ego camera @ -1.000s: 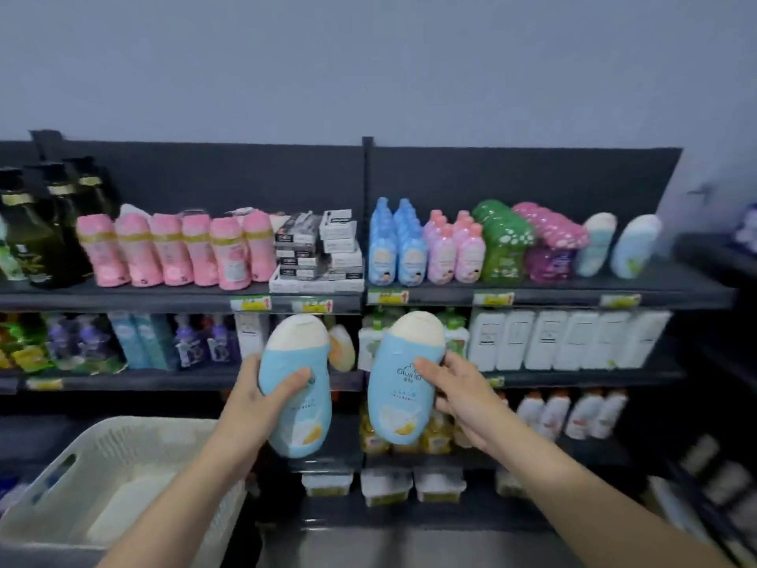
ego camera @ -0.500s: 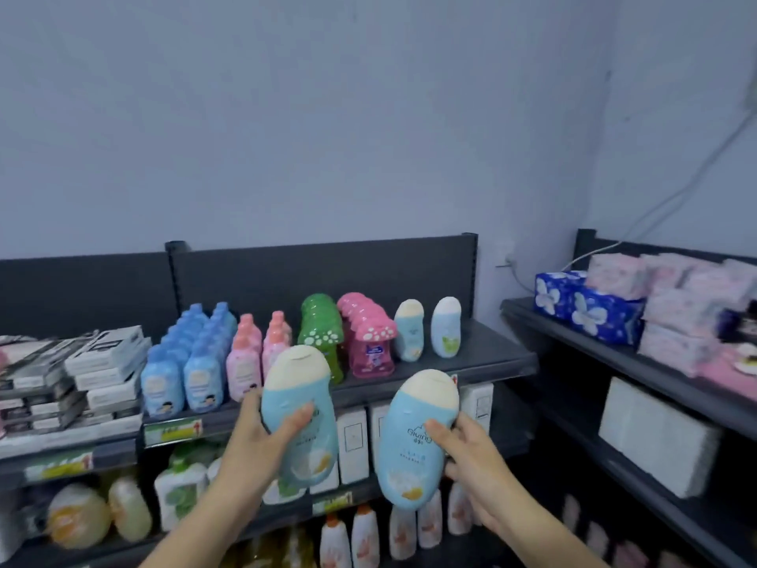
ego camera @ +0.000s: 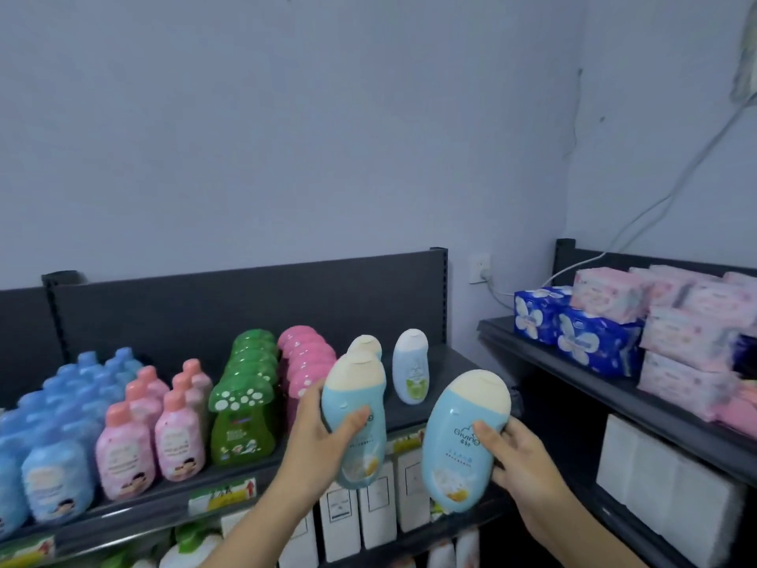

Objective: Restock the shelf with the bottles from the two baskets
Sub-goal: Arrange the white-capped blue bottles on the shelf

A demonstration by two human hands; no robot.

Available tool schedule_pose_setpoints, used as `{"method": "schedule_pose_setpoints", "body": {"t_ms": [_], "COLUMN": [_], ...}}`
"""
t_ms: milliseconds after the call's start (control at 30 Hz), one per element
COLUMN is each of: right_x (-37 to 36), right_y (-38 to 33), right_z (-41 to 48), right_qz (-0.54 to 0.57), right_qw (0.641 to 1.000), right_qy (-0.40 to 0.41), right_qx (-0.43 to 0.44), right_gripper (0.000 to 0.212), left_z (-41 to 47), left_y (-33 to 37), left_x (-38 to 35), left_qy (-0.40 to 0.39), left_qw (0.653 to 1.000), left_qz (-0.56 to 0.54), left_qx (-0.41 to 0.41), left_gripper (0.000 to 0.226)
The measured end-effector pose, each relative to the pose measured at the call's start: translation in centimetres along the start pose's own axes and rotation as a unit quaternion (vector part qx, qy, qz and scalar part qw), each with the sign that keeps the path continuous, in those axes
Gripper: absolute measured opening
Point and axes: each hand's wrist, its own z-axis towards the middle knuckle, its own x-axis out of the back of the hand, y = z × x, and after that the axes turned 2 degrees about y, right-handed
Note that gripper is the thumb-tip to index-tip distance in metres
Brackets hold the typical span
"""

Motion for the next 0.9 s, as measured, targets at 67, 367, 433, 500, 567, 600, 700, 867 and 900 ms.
{"method": "schedule_pose_setpoints", "body": {"t_ms": [67,367,433,500,567,600,700,867,900], "right_x": [0.5,2.6,2.7,2.6,2.6,2.6,2.8,3.5,3.6], "right_y": [0.0,0.5,1.0,1.4,1.7,1.9,2.3,2.8,2.8], "right_z": [2.7,14.1,15.8,17.3,18.6,19.3,20.9,22.8,23.0], "right_qz": [0.000,-0.058,-0.058,-0.058,-0.059,-0.054,-0.040,-0.035,-0.030], "right_qw": [1.000,0.997,0.998,0.998,0.998,0.998,0.999,0.995,0.994], "right_qy": [0.006,0.036,0.036,0.030,0.008,-0.009,-0.036,-0.095,-0.105], "right_qx": [0.011,0.018,0.016,0.015,0.019,0.020,0.004,0.003,0.000], "right_gripper": [0.092,0.019,0.021,0.023,0.026,0.032,0.045,0.087,0.094], "left_z": [2.5,11.8,12.8,13.2,13.4,13.4,13.2,13.1,13.1], "left_y": [-1.4,-5.8,-6.8,-7.9,-8.9,-9.3,-9.7,-10.1,-10.1], "left_x": [-1.4,-5.9,-6.3,-6.6,-7.0,-7.2,-7.8,-8.4,-8.4], "left_qy": [-0.010,-0.018,-0.018,-0.014,-0.003,0.004,0.025,0.055,0.065], "left_qw": [1.000,0.993,0.992,0.991,0.990,0.990,0.988,0.985,0.985], "left_qz": [0.019,0.102,0.113,0.119,0.130,0.135,0.145,0.159,0.161], "left_qx": [-0.002,-0.061,-0.060,-0.052,-0.050,-0.049,-0.048,-0.029,-0.025], "left_gripper": [0.050,0.050,0.051,0.052,0.052,0.054,0.058,0.058,0.058]}}
